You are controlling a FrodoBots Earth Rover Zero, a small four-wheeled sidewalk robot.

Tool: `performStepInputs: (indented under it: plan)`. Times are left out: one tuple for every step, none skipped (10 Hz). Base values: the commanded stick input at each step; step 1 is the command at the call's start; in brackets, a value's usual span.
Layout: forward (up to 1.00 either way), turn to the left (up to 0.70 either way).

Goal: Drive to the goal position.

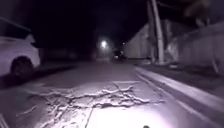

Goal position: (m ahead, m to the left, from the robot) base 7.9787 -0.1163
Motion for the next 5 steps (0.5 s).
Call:
performStepInputs:
  plan:
    - [0.70, 0.00]
    - [0.70, 0.00]
    - [0.70, 0.00]
    - [0.70, 0.00]
    - [0.70, 0.00]
